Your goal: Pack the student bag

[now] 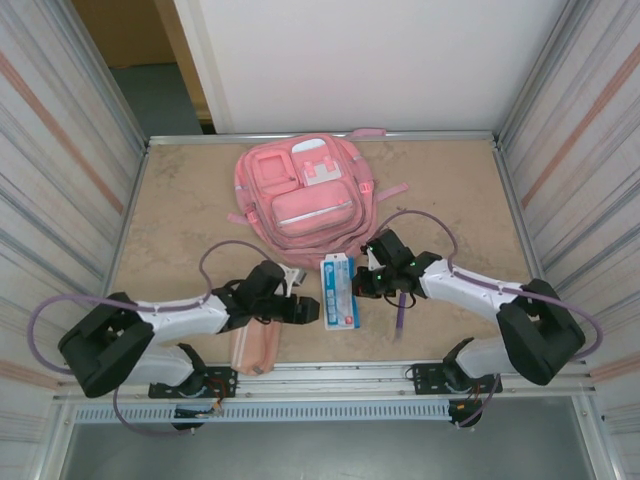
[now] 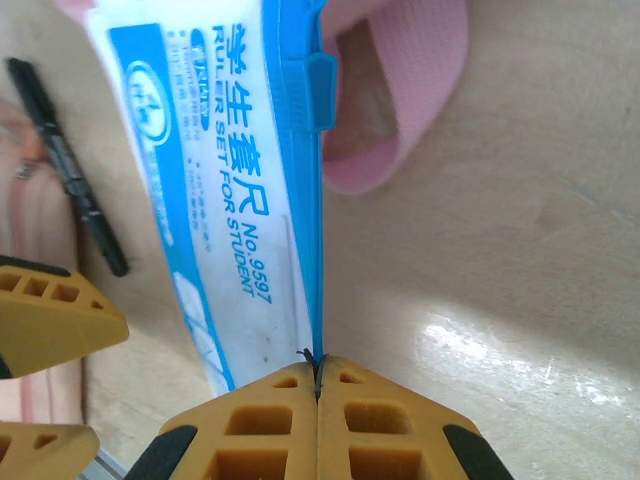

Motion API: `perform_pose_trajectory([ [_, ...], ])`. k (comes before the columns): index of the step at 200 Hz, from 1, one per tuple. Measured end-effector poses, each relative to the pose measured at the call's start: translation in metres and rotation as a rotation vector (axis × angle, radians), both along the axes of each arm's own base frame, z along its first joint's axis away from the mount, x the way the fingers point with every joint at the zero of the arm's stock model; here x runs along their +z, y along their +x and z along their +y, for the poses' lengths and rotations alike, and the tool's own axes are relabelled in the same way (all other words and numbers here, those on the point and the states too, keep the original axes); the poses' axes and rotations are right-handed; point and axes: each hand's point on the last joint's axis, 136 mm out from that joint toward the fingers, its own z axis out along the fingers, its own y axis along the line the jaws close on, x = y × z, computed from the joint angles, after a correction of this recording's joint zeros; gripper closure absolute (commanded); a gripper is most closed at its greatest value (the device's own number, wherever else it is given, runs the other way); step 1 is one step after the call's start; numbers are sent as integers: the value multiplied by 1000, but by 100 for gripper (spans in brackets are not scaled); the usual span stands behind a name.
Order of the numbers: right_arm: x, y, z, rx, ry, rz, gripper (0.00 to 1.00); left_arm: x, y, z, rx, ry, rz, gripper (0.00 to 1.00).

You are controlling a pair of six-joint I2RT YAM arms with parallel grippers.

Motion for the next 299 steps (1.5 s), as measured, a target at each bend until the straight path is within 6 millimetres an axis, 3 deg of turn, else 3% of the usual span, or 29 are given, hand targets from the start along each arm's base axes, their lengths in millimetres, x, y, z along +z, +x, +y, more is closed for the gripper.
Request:
perform_pose_trajectory([
  [48, -8, -6, 0, 12, 9, 43, 79, -8, 2, -16, -23, 27, 28, 43],
  [80, -12, -3, -8, -13, 30, 65, 76, -10, 7, -22, -19, 24, 32, 44],
  [108, -16, -2, -16, -15, 48, 83, 66, -10, 12, -30, -17, 11, 38, 45],
  [134, -17, -6, -9, 30, 89, 99, 64, -10, 14, -33, -11, 6, 51, 46],
  [149, -19, -8, -3, 57, 117, 108, 64, -10, 14, -34, -10, 4, 55, 46],
  [197, -34, -11, 7, 107, 150, 146, 69, -14, 17, -40, -13, -5, 58, 62],
  [257, -23, -11, 23, 167, 274, 132, 73, -18, 18, -40, -9, 2, 66, 74],
  [299, -22, -11, 30, 179, 335, 151, 93, -20, 18, -39, -7, 1, 73, 75],
])
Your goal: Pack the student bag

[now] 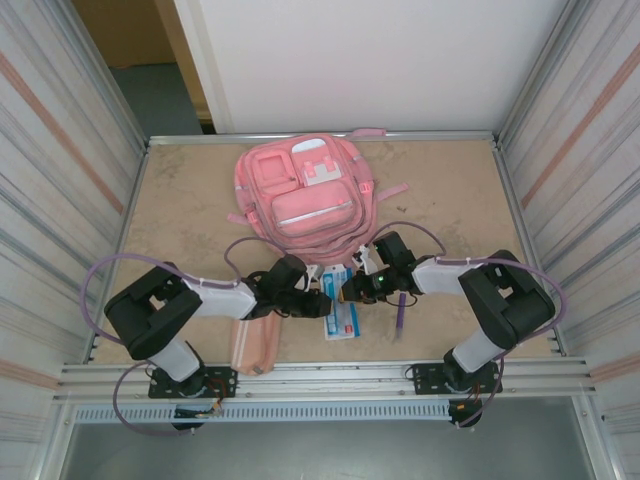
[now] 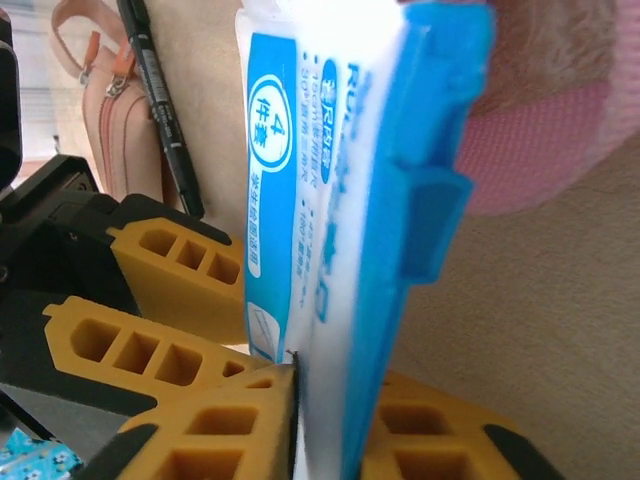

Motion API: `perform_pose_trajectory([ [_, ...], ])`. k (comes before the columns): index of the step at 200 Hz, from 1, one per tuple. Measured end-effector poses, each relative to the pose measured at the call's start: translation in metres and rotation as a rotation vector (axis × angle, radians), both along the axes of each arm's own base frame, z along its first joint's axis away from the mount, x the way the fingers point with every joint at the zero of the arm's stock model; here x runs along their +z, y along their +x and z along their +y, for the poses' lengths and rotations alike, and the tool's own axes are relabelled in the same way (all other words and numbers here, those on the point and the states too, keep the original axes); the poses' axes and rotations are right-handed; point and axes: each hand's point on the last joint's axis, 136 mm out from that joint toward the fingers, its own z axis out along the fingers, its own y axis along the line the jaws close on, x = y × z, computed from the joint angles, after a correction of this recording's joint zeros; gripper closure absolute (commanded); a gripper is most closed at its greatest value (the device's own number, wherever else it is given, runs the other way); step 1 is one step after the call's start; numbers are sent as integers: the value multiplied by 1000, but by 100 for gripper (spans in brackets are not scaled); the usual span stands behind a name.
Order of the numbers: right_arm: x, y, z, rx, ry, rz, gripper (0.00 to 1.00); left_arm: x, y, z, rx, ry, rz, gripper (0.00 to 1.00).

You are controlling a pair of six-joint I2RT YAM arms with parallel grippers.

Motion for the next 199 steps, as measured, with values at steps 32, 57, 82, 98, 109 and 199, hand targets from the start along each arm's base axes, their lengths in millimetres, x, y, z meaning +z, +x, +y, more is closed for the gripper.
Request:
perform_pose_trajectory([
  [32, 9, -3, 2, 2, 42, 4, 100, 5, -1, 1, -1, -15, -9, 67],
  [57, 33, -6, -2, -8, 62, -32, 100, 31, -4, 9, -4, -27, -62, 62],
  [82, 72, -5, -12, -38, 97, -97, 100, 94, 3, 20, -5, -60, -222, 56],
  [98, 97, 1, -21, -75, 115, -134, 100, 139, 14, 30, 5, -67, -350, 49],
  [109, 113, 8, -30, -114, 118, -159, 100, 168, 23, 38, 13, -62, -448, 47],
  [199, 157, 50, -136, -557, -50, -300, 100, 136, 114, 61, -157, 380, -706, 1],
])
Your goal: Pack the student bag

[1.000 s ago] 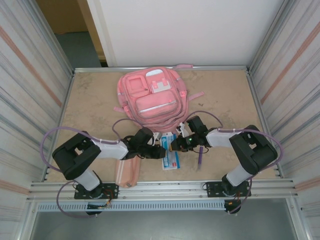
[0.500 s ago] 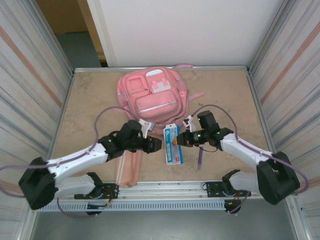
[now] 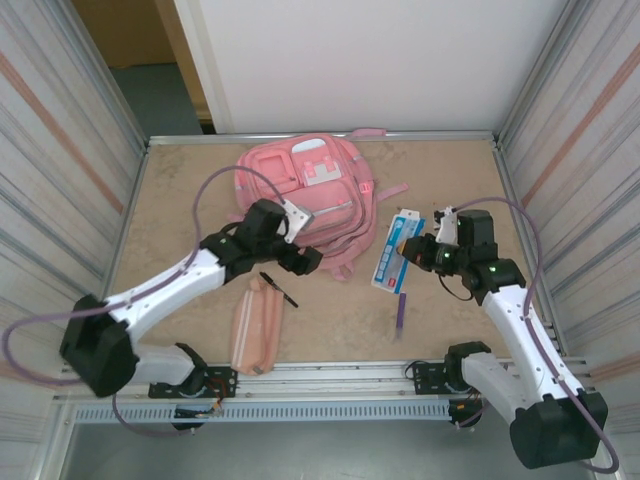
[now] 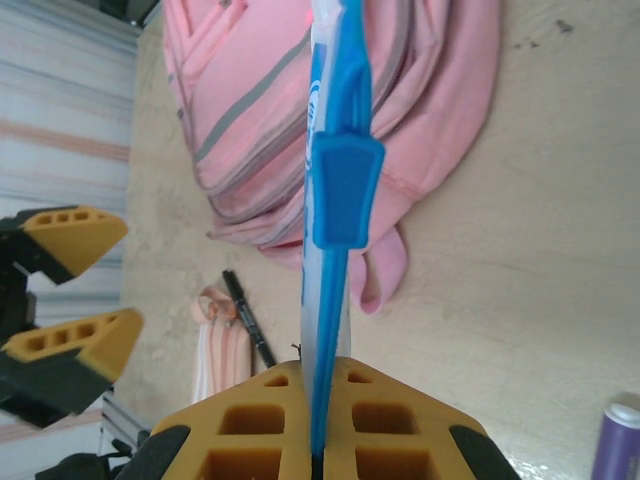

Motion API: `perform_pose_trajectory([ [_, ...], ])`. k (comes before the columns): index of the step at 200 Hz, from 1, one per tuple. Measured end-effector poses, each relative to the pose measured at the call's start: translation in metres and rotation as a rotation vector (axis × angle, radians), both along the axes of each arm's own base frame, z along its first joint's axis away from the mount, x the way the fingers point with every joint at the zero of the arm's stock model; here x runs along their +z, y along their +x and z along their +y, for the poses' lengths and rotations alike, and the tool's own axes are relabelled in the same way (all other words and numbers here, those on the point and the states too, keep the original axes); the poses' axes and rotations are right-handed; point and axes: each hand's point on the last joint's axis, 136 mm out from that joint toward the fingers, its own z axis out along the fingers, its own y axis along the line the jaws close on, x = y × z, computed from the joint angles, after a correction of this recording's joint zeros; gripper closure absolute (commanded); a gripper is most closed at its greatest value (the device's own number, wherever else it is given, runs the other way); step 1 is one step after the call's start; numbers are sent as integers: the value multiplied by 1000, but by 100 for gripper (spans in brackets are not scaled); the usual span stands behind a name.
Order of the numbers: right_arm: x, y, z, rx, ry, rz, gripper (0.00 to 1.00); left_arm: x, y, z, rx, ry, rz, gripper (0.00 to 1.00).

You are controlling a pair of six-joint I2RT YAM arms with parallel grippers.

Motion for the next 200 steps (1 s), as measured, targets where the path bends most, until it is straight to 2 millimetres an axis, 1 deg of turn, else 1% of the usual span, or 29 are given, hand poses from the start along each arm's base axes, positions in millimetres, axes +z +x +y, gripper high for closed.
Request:
perform_pose_trajectory([
  [11, -2, -1, -2, -8, -5, 9, 100, -11, 13, -1, -9, 48, 5, 1],
  [32, -3, -1, -4, -15, -6, 17, 100, -26, 36, -3, -17, 114, -1, 1],
  [53, -5, 0, -5, -21, -9, 18, 100, -36, 59, -4, -19, 169, 0, 5],
  [70, -8, -1, -6, -24, -10, 27, 100, -44, 77, -10, -43, 207, 1, 7],
  [84, -9, -1, -7, -26, -10, 29, 100, -54, 85, -14, -65, 237, 9, 7],
  [95, -9, -1, -7, -28, -10, 29, 100, -64, 88, -15, -77, 263, 26, 10],
  [103, -10, -1, -8, -30, -11, 30, 100, -73, 91, -12, -70, 298, 35, 16],
  [108, -11, -1, -8, -31, -13, 32, 100, -77, 93, -12, -70, 320, 38, 22],
  [125, -14, -2, -8, -32, -14, 42, 100, -87, 103, -8, -43, 406, 32, 50],
  [128, -15, -2, -8, -32, -14, 43, 100, -88, 104, -8, -46, 424, 28, 56],
  [138, -16, -1, -8, -32, -14, 49, 100, -89, 105, -9, -45, 484, 3, 73],
  [152, -19, 0, -7, -31, -9, 51, 100, -85, 106, -15, -54, 549, -52, 90],
  [157, -21, -1, -7, -30, -5, 54, 100, -82, 105, -17, -60, 558, -65, 95],
  [167, -24, -1, -5, -29, 8, 70, 100, -76, 103, -22, -79, 559, -84, 100],
  [181, -29, -2, -3, -29, 30, 94, 100, -63, 101, -27, -86, 525, -100, 100],
  [190, -33, -2, 1, -28, 57, 115, 100, -49, 99, -28, -84, 499, -117, 100],
  [200, -36, -3, 5, -20, 91, 140, 100, -30, 99, -29, -76, 466, -146, 100],
])
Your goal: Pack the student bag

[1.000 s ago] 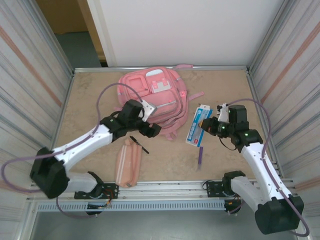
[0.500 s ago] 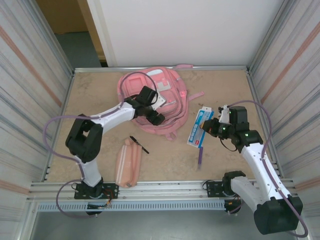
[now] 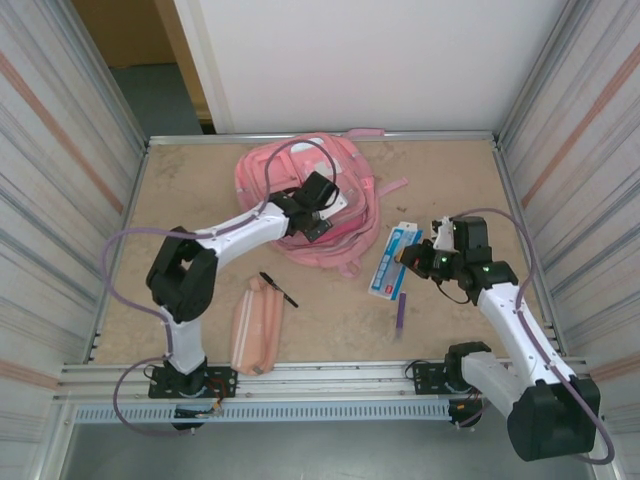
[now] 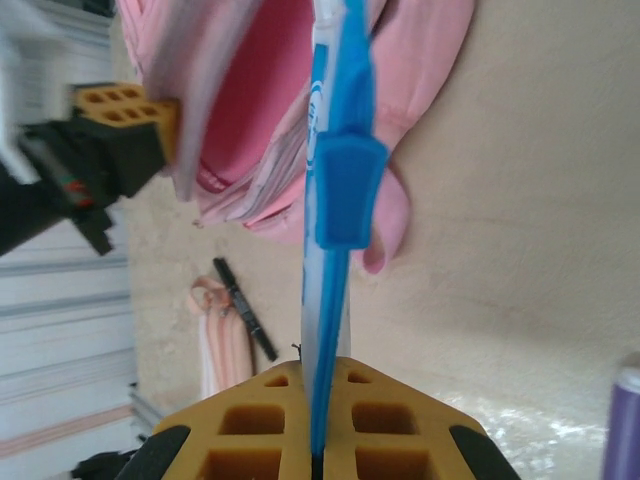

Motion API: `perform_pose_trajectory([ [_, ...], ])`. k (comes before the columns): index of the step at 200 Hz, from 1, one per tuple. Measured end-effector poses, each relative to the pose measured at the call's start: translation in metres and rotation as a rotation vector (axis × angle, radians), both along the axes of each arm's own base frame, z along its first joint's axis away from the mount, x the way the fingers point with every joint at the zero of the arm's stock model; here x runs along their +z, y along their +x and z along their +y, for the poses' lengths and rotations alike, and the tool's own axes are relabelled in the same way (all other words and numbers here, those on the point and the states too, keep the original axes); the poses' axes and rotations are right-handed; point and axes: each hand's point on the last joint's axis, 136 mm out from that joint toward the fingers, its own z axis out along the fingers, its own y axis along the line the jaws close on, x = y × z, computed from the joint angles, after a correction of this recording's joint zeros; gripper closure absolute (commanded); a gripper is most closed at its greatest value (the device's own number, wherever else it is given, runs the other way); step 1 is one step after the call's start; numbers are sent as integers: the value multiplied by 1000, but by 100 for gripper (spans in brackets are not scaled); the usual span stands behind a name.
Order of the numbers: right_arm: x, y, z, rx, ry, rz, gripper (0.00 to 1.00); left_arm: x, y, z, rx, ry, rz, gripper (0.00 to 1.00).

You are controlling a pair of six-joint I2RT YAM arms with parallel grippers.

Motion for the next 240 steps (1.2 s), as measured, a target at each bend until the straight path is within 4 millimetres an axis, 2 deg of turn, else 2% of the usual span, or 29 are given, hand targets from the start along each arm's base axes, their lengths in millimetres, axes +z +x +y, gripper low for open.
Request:
perform_pose_trajectory([
  [34, -13, 2, 32, 104, 83, 113, 100, 77, 0, 12, 31, -128, -113, 100],
  [47, -16, 8, 48, 135, 106, 148, 100, 96, 1, 17, 46, -186, -117, 100],
  [60, -16, 18, 65, 145, 134, 166, 100, 107, 2, 22, 71, -249, -92, 100],
  [74, -15, 31, 83, 150, 141, 192, 100, 113, 5, 29, 114, -317, -59, 100],
  [90, -4, 57, 107, 155, 150, 179, 100, 116, 8, 37, 160, -398, -14, 100],
  [118, 10, 101, 140, 111, 177, 116, 100, 118, 8, 38, 189, -493, 51, 100],
  [137, -3, 128, 147, 33, 201, 123, 100, 123, 3, 31, 181, -538, 90, 100],
  [166, -51, 173, 156, -105, 233, 172, 100, 128, -5, 20, 176, -622, 162, 100],
  [180, -65, 197, 166, -150, 271, 169, 100, 127, -6, 17, 192, -662, 205, 100],
  [204, -65, 231, 190, -203, 356, 119, 100, 121, 1, 17, 239, -722, 269, 100],
  [240, -52, 246, 216, -257, 414, 87, 100, 131, 14, 25, 296, -846, 344, 100],
])
